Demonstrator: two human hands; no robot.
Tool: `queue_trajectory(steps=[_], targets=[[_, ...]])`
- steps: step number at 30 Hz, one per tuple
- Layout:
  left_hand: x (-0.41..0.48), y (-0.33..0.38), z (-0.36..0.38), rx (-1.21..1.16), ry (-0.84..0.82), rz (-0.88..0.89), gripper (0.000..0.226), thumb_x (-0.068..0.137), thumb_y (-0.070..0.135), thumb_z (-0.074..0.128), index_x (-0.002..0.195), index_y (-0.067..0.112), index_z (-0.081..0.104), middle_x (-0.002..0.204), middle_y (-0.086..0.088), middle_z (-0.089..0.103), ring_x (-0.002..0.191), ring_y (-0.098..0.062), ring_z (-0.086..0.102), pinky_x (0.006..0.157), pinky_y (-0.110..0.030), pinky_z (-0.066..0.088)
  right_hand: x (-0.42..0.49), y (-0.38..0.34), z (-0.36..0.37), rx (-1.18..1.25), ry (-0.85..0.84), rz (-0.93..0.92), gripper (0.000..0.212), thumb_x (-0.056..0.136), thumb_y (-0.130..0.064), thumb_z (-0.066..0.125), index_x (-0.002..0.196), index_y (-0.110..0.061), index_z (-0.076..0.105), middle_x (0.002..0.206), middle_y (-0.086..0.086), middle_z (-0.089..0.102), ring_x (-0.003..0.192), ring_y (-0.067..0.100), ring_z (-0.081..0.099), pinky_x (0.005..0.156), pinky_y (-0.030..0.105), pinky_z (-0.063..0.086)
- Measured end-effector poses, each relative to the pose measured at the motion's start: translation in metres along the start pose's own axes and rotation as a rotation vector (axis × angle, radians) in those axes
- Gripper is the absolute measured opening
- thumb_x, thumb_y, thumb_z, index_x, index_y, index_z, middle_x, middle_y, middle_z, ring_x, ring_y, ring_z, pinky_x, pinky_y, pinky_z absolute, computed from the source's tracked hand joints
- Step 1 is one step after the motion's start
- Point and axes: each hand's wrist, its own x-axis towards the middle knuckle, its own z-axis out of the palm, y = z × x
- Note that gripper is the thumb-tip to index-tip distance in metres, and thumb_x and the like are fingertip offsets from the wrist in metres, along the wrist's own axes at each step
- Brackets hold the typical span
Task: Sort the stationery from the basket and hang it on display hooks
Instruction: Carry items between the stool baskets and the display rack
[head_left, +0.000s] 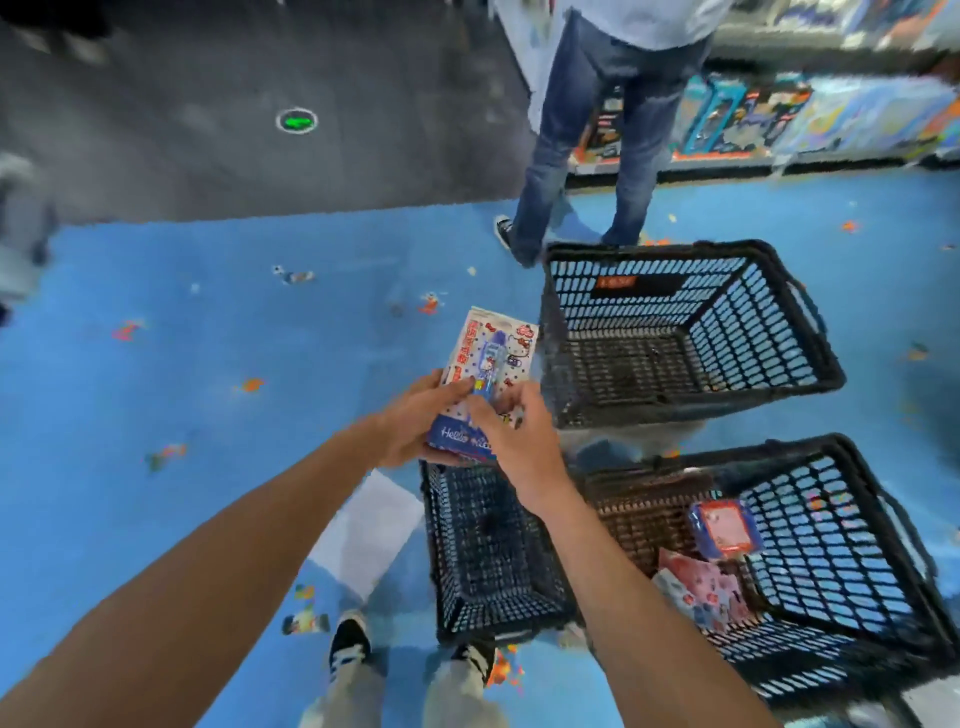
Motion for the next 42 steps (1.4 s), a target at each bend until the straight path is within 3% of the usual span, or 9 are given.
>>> queue_trajectory(steps=[6,11,17,20,24,27,32,37,42], targets=[[-0.104,-0.054,-0.151,-0.201,0.243,0.009,0.027,0.099,0.030,0.063,0.124,0.019,0.059,0.101,-0.012,0.076,0.085,-0.036,0.074,0.080,-0.060,0.061,-0.037,-0.023,0.156,-0.056,-0.318,-0.005,0.041,0.071,-0.047,0.086,0.070,-0.031,0.049,0.082,0.012,0.064,0.070,0.022,0.061,0.065,0.052,0.054],[-0.235,-0.090,-0.264,-0.373,0.354,0.110,0.054,0.069,0.031,0.078,0.118,0.017,0.061,0.086,-0.010,0.075,0.068,-0.029,0.072,0.060,-0.040,0.059,-0.101,-0.064,0.302,-0.120,-0.551,-0.091,0.030,0.063,-0.040,0.080,0.083,-0.025,0.064,0.074,-0.006,0.070,0.066,0.011,0.062,0.066,0.036,0.054],[-0.415,-0.129,-0.383,-0.437,0.461,0.225,0.055,0.061,0.034,0.076,0.112,0.017,0.072,0.106,-0.019,0.074,0.093,-0.035,0.073,0.087,-0.053,0.057,-0.192,-0.120,0.479,-0.181,-0.846,-0.274,0.019,0.062,-0.033,0.075,0.077,-0.030,0.064,0.072,-0.006,0.063,0.070,0.018,0.061,0.069,0.045,0.054],[-0.497,-0.141,-0.429,-0.473,0.586,0.286,0.065,0.064,0.040,0.082,0.120,0.012,0.069,0.113,-0.018,0.074,0.100,-0.036,0.072,0.088,-0.061,0.055,-0.246,-0.160,0.551,-0.196,-1.010,-0.325,0.029,0.066,-0.034,0.076,0.094,-0.033,0.071,0.091,0.003,0.074,0.088,0.028,0.074,0.081,0.058,0.059],[-0.597,-0.146,-0.475,-0.571,0.710,0.412,0.091,0.054,0.062,0.093,0.124,0.009,0.069,0.124,-0.020,0.070,0.104,-0.036,0.070,0.085,-0.056,0.060,-0.314,-0.215,0.627,-0.184,-1.196,-0.435,0.033,0.068,-0.038,0.077,0.100,-0.037,0.070,0.097,-0.001,0.075,0.093,0.027,0.073,0.086,0.057,0.059],[-0.657,-0.148,-0.498,-0.573,0.768,0.530,0.089,0.072,0.069,0.082,0.134,0.008,0.065,0.143,-0.029,0.056,0.121,-0.040,0.057,0.108,-0.061,0.041,-0.358,-0.251,0.669,-0.179,-1.292,-0.537,0.027,0.068,-0.041,0.079,0.092,-0.035,0.067,0.093,0.005,0.071,0.092,0.031,0.071,0.086,0.057,0.058],[-0.726,-0.144,-0.523,-0.585,0.994,0.625,0.083,0.080,0.069,0.074,0.139,0.011,0.061,0.140,-0.024,0.061,0.128,-0.044,0.058,0.117,-0.061,0.036,-0.405,-0.294,0.723,-0.157,-1.418,-0.657,0.036,0.070,-0.046,0.082,0.098,-0.029,0.067,0.094,0.007,0.071,0.090,0.029,0.070,0.086,0.056,0.057],[-0.754,-0.139,-0.553,-0.587,1.199,0.645,0.076,0.093,0.072,0.050,0.133,0.009,0.063,0.122,-0.019,0.073,0.099,-0.033,0.074,0.076,-0.043,0.061,-0.413,-0.318,0.785,-0.154,-1.515,-0.666,0.033,0.072,-0.033,0.089,0.093,-0.019,0.068,0.096,0.012,0.072,0.093,0.037,0.071,0.084,0.061,0.058],[-0.763,-0.127,-0.591,-0.645,1.336,0.627,0.076,0.085,0.075,0.059,0.128,0.012,0.065,0.108,-0.015,0.077,0.093,-0.031,0.075,0.085,-0.049,0.057,-0.401,-0.344,0.848,-0.210,-1.628,-0.702,0.028,0.077,-0.024,0.088,0.095,-0.016,0.068,0.091,0.005,0.075,0.086,0.025,0.074,0.084,0.047,0.061]])
